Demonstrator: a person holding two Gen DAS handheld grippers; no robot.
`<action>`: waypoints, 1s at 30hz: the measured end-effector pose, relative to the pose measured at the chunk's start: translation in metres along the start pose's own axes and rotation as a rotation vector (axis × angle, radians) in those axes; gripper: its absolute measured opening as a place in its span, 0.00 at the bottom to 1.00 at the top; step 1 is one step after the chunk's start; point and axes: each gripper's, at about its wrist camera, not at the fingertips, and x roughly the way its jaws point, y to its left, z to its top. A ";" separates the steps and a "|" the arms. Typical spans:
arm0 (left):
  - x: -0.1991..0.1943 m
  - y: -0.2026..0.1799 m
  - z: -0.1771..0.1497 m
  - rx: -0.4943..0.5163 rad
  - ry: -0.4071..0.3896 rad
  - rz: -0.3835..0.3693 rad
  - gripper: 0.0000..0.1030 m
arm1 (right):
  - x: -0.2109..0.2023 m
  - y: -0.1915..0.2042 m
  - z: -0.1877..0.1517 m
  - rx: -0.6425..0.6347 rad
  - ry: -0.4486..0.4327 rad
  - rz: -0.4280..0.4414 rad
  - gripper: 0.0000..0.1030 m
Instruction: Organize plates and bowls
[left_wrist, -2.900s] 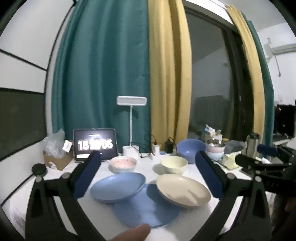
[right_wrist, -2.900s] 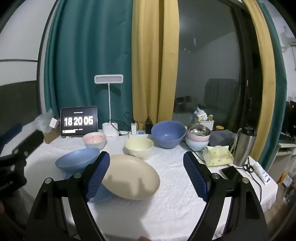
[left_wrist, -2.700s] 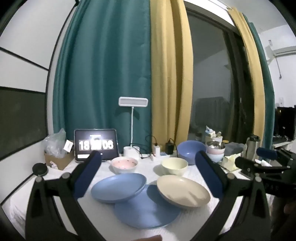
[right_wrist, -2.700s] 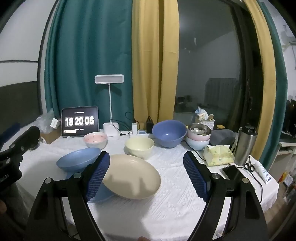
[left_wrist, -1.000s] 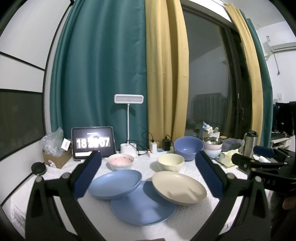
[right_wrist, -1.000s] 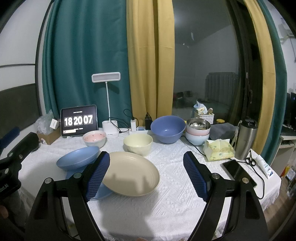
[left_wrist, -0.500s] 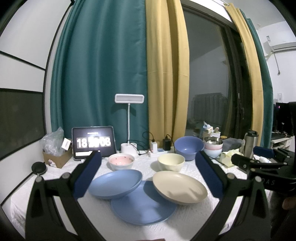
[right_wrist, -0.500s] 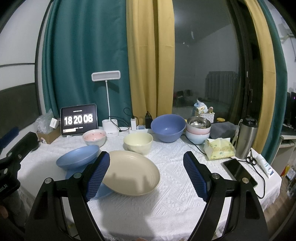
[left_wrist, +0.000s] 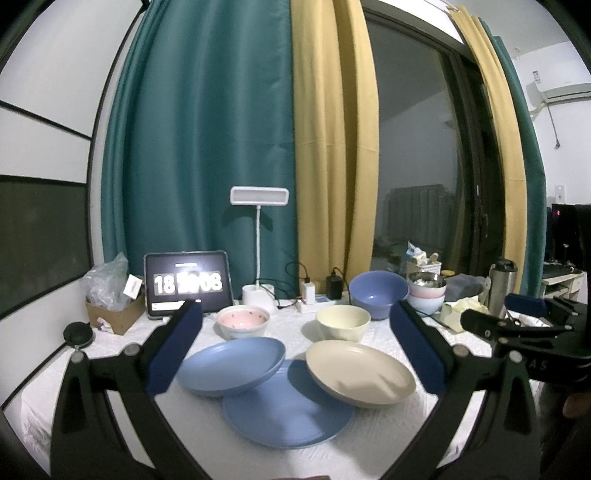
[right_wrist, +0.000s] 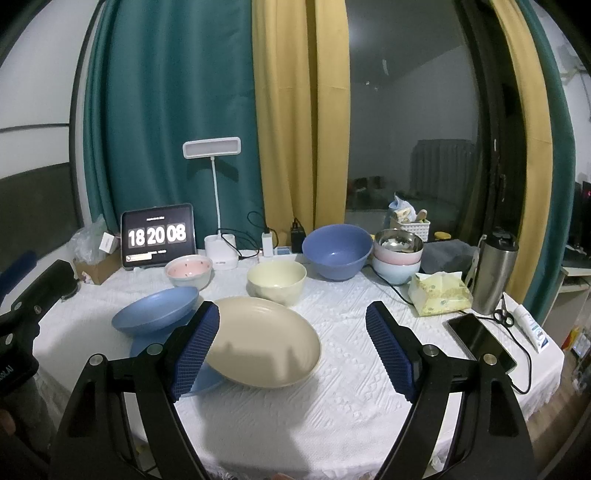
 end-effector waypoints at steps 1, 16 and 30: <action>0.000 0.000 0.000 0.000 0.000 -0.001 0.99 | 0.000 0.000 0.000 0.001 -0.001 0.000 0.82; 0.021 0.002 -0.007 0.006 0.048 -0.005 0.99 | 0.002 -0.006 -0.002 0.015 0.030 -0.004 0.82; 0.094 -0.024 -0.025 0.067 0.239 -0.020 0.99 | 0.067 -0.031 -0.009 0.080 0.178 -0.011 0.82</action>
